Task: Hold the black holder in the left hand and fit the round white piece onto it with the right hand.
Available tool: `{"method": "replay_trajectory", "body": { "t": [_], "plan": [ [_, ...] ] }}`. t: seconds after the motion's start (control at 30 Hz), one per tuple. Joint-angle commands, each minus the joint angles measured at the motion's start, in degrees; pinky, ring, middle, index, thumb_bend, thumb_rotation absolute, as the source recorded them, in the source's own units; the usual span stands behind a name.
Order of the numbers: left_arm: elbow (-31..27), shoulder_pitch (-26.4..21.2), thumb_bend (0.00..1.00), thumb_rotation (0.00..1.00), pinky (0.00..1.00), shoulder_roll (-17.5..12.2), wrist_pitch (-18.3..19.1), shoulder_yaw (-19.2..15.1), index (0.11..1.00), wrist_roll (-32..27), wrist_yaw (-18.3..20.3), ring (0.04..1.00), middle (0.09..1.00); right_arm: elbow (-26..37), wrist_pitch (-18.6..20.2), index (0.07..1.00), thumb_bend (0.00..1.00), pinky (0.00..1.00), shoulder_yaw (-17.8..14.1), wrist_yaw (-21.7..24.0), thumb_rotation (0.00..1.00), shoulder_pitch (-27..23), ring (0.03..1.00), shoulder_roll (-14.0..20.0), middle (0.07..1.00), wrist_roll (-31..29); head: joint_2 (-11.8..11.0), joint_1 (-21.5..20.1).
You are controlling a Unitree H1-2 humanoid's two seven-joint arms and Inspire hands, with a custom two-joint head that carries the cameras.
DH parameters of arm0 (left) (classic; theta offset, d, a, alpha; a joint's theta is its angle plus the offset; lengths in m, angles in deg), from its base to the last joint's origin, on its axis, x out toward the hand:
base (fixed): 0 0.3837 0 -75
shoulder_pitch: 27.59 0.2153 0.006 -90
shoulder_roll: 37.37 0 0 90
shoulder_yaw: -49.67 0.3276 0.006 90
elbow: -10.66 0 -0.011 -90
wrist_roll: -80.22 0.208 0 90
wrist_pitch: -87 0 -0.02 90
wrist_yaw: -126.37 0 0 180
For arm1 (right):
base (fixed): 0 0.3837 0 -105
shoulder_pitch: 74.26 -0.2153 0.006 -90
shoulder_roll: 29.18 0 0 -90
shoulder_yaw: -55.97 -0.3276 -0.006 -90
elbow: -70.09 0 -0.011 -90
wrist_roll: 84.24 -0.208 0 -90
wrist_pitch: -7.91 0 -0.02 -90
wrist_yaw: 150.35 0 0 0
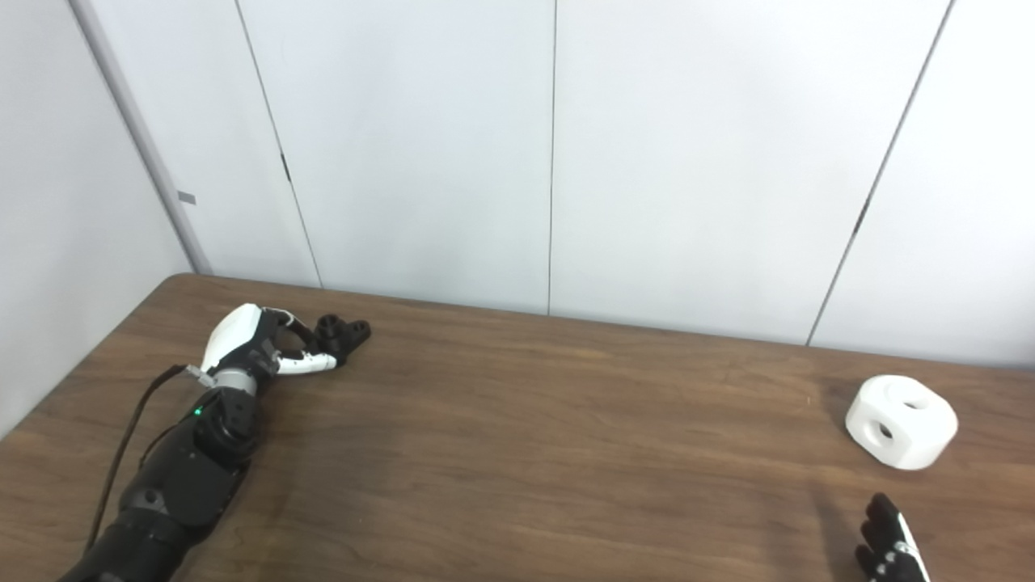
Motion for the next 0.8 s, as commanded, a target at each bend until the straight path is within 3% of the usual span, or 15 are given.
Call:
{"method": "replay_trajectory", "body": {
  "t": [0.0, 0.5, 0.77],
  "plan": [
    [-0.2, -1.0, 0.53, 0.06, 1.0, -0.7, -1.8, 0.1, 0.487, -0.6, -0.2, 0.907, 0.817, -0.8, -1.2, 0.974, 0.66, 1.0, 1.0, -0.5, 1.0, 3.9, 1.0, -0.8, 0.994, 0.3, 0.0, 0.1],
    [-2.4, 0.9, 0.52, 0.05, 0.98, -1.9, -4.0, 3.0, 0.486, 1.2, -0.2, 0.895, 0.786, 0.2, -0.4, 0.969, 0.66, 1.0, 1.3, -1.1, 1.0, 4.0, 1.0, -1.1, 0.989, 1.0, 0.3, -0.2],
    [-8.6, 4.2, 0.52, 0.05, 0.94, -2.8, -4.2, 4.6, 0.487, 2.1, 1.4, 0.896, 0.792, 0.7, 0.4, 0.971, 0.64, 1.0, 1.6, -1.5, 1.0, 3.9, 1.0, -1.4, 0.99, 1.2, 0.6, -0.9]
  ]
}}
